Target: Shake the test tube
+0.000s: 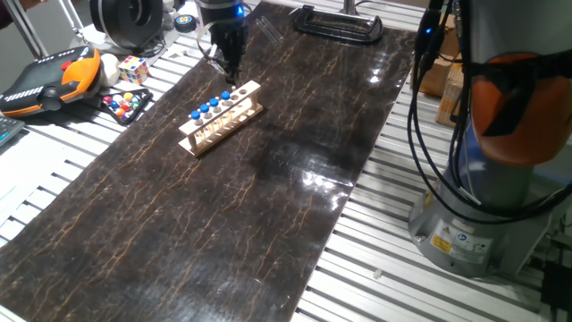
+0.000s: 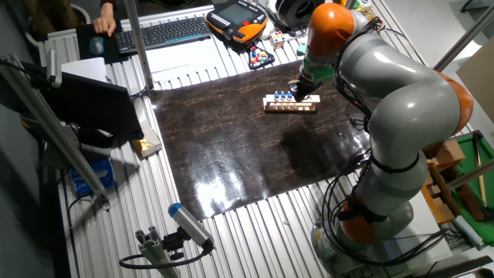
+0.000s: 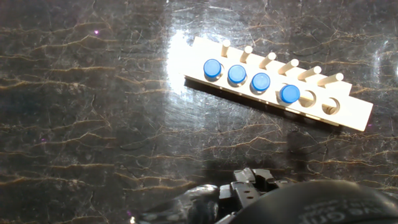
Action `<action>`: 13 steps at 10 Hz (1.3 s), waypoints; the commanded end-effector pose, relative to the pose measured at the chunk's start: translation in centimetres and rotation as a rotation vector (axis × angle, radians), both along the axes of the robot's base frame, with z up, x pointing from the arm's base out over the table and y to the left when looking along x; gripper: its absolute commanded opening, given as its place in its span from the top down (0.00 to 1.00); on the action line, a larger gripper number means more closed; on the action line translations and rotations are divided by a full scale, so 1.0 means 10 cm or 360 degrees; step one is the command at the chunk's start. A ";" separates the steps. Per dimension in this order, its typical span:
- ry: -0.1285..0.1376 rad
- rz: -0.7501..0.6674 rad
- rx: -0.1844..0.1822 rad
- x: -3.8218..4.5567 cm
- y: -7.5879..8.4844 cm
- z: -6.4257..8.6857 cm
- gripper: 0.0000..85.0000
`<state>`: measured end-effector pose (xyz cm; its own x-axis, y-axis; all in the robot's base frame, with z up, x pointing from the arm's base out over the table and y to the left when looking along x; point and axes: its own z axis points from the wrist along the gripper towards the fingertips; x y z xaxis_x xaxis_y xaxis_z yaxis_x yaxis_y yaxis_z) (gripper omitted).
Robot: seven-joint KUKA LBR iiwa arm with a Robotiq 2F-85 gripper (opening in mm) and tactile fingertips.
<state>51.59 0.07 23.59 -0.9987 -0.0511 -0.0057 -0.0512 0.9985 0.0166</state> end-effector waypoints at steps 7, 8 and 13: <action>-0.0020 0.0044 -0.0013 0.178 -0.04 -0.23 0.99; -0.0030 0.0053 -0.0010 0.229 -0.06 -0.30 0.99; -0.0082 0.0134 -0.0033 0.303 -0.12 -0.47 0.99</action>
<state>54.61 -1.04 18.91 -0.9894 -0.1352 -0.0532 -0.1349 0.9908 -0.0085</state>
